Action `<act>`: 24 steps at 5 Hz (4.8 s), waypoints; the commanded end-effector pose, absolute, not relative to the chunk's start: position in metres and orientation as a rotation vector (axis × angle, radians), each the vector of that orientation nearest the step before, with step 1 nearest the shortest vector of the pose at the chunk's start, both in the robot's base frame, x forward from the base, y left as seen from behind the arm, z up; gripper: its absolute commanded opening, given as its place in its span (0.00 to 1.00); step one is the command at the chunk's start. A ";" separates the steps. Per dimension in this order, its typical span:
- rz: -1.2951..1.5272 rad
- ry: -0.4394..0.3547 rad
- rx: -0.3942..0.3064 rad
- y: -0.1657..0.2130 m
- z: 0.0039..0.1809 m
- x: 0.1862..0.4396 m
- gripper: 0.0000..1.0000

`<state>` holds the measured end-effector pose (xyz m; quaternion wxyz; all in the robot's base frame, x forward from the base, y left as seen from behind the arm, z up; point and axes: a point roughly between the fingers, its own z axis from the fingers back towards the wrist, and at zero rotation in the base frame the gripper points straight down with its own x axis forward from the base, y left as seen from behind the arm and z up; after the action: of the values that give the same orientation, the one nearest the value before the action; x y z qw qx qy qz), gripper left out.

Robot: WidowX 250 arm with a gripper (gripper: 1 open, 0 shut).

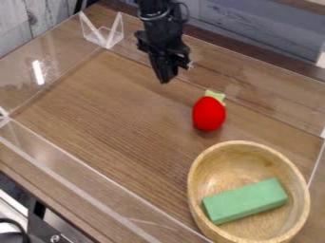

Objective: Move the red object to the right side of the table

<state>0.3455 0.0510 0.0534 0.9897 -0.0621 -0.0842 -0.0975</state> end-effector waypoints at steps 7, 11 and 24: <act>-0.197 -0.313 -0.157 0.061 0.100 0.352 1.00; -0.176 -0.347 -0.152 0.085 0.113 0.348 1.00; -0.139 -0.319 -0.263 0.146 0.074 0.375 1.00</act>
<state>0.3665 0.1441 0.0515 0.9785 -0.1467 -0.1312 -0.0615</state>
